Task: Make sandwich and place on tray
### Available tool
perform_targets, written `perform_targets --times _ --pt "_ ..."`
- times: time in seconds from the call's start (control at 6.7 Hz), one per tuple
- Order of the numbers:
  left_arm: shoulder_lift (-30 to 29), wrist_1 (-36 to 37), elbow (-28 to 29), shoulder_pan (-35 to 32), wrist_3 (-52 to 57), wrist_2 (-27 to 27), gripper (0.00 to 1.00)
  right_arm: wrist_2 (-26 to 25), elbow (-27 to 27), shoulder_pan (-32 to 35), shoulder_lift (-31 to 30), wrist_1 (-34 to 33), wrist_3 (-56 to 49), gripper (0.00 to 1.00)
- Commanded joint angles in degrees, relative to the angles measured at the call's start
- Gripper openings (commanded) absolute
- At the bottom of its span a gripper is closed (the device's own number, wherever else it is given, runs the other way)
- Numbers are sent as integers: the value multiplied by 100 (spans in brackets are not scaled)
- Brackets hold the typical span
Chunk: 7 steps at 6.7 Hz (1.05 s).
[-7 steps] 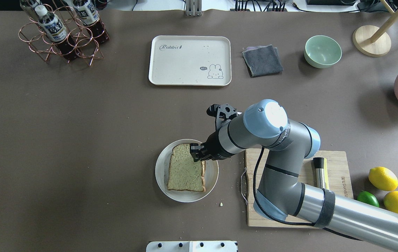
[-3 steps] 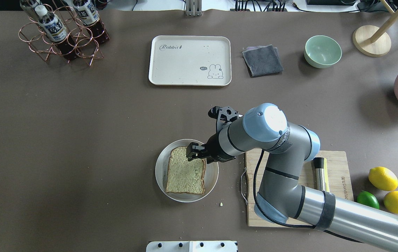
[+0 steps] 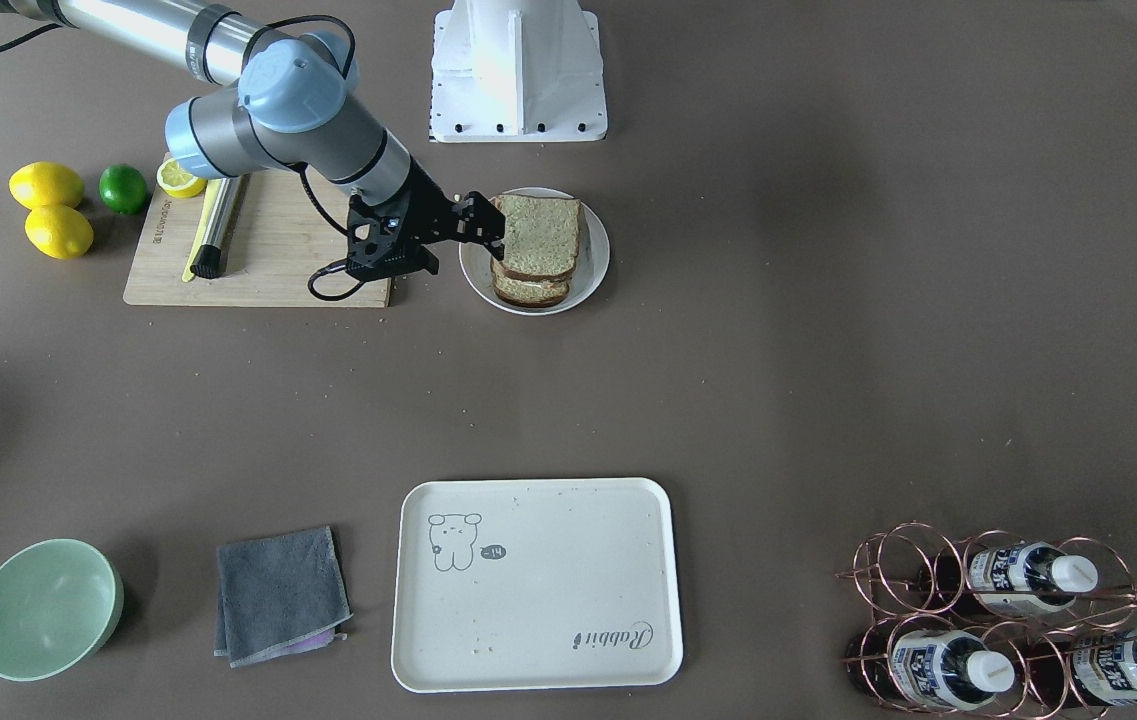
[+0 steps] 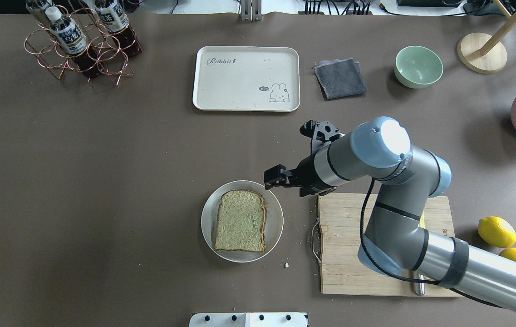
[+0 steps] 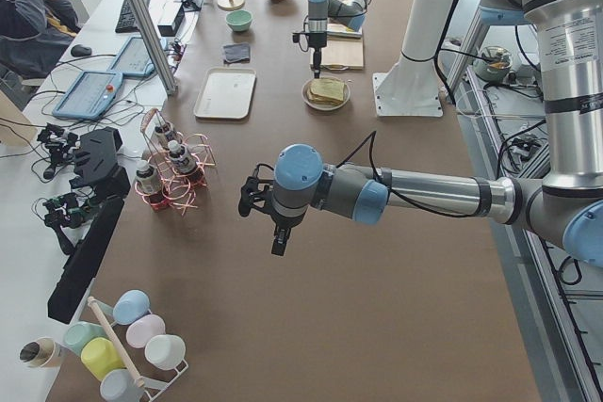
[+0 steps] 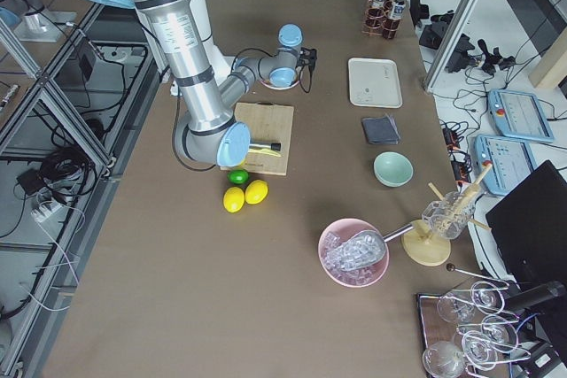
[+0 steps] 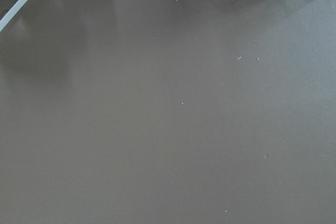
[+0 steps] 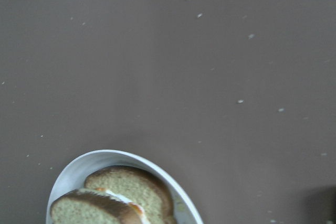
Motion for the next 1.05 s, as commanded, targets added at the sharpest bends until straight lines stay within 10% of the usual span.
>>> perform_targets --times 0.0,0.9 --pt "15 6 12 0 -11 0 98 790 569 985 -990 -249 -837 100" --pt "50 24 48 9 -29 0 98 2078 490 4194 -3399 -1010 -6293 100"
